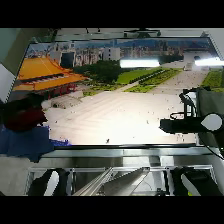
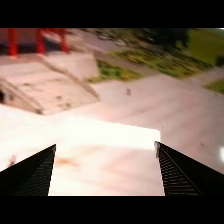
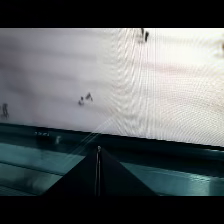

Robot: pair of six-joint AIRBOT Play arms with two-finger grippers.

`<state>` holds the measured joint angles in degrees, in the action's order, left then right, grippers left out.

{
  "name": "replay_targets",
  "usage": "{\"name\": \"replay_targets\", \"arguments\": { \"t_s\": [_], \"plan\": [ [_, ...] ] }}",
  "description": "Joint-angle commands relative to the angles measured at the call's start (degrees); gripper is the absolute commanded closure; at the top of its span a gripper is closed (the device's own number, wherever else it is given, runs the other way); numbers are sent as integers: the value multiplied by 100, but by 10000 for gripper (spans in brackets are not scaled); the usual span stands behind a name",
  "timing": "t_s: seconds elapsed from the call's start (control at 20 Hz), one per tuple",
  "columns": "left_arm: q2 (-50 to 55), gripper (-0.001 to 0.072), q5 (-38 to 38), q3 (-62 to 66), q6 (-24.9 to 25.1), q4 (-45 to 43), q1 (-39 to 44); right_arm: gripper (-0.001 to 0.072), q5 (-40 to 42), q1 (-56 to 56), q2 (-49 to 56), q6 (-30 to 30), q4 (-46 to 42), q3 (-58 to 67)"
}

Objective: Fold the shirts.

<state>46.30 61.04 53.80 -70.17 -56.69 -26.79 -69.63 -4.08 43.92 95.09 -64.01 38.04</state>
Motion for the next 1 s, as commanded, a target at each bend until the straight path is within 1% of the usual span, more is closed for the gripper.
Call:
{"name": "replay_targets", "arguments": {
  "t_s": [0.0,0.15,0.25,0.45,0.65,0.7,0.75,0.8,0.85,0.95],
  "plan": [
    [994,-8,24,658,-221,-588,-1204,695,0,-7,-2,4,2,-2],
    [1818,-8,-175,686,-212,-686,-1930,695,0,-7,-2,4,2,-2],
    [2352,-8,-498,686,-31,-750,-2103,695,0,-7,-2,2,0,-2],
    [3261,-8,-538,686,-153,-1974,-2094,695,2,-7,-2,4,0,-2],
    [3895,0,-557,686,-297,-2079,-2022,695,2,-7,-2,4,0,-2],
    [4004,103,-562,686,-297,-2076,-1965,695,0,-7,-2,4,2,-2],
    [4081,327,-577,693,-297,-2076,-1904,695,0,-7,-2,4,0,-2],
    [4135,580,-533,772,-297,-2076,-1838,695,0,-7,-2,4,0,-2],
    [4162,707,-409,909,-297,-2059,-1755,695,2,-7,-2,4,0,-2],
    [4094,707,-151,1235,-297,-1963,-1598,695,2,-7,-2,4,0,-2]
  ]
}}
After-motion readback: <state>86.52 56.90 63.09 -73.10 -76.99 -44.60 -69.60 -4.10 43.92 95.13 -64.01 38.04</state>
